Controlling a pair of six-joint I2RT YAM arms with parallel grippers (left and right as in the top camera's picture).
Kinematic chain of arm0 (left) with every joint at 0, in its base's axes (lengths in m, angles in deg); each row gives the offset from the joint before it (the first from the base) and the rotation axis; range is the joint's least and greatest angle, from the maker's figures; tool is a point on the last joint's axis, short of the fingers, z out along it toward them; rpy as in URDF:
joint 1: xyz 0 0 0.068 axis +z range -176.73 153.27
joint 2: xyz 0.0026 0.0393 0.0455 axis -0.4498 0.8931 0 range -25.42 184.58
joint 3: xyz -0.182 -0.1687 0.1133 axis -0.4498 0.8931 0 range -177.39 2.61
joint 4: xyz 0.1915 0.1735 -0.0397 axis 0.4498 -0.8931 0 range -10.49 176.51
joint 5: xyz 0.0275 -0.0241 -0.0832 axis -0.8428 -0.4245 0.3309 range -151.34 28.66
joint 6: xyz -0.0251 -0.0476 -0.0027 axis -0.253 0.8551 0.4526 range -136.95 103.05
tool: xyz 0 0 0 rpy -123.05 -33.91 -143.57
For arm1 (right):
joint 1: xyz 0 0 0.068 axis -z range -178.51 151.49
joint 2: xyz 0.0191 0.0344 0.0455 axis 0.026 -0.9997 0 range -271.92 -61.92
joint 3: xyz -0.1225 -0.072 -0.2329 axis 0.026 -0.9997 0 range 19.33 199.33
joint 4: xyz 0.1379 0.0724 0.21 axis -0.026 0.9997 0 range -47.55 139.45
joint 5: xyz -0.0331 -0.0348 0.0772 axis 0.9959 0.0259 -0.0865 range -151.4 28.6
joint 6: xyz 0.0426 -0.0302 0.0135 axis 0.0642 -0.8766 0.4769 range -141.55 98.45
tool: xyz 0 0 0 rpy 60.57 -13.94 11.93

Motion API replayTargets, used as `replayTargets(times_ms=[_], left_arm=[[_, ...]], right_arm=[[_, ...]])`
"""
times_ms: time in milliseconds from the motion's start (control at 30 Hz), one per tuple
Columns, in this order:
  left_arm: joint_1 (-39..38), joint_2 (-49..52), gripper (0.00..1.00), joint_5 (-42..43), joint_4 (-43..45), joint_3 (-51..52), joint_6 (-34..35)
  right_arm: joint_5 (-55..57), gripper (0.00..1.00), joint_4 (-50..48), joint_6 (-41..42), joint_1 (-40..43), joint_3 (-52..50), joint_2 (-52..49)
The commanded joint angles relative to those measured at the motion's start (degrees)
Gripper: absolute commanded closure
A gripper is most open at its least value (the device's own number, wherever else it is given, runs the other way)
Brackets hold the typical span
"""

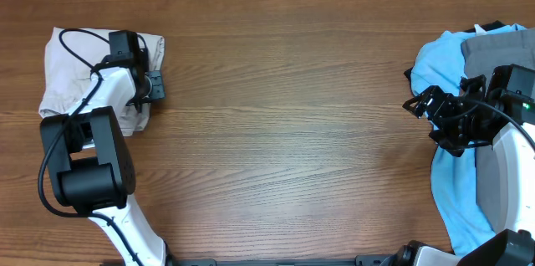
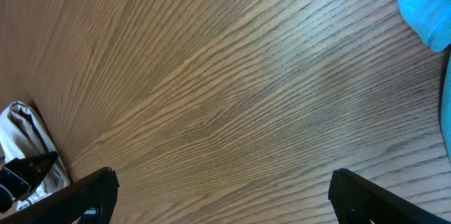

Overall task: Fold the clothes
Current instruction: 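Press and smooth the folded shorts' top with the left gripper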

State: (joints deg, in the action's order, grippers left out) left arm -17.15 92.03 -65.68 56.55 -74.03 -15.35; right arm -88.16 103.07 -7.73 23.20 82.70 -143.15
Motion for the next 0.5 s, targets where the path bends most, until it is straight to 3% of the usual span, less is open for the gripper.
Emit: replayTargets(times_ms=[0,233,467], left_arm=[[2.9,3.8,0.96,-4.7,0.5,1.1,-3.3],[5.2,3.6,0.94,-3.1,0.2,-0.5,-3.1],[4.9,-2.1,0.85,-0.7,-6.1,-7.8,-2.4]], right_arm=[[0.0,0.00,-0.3,-0.3,0.0,0.7,0.2],[0.0,0.00,-0.3,-0.3,0.0,0.7,0.2],[0.0,0.00,-0.3,-0.3,0.0,0.7,0.2]])
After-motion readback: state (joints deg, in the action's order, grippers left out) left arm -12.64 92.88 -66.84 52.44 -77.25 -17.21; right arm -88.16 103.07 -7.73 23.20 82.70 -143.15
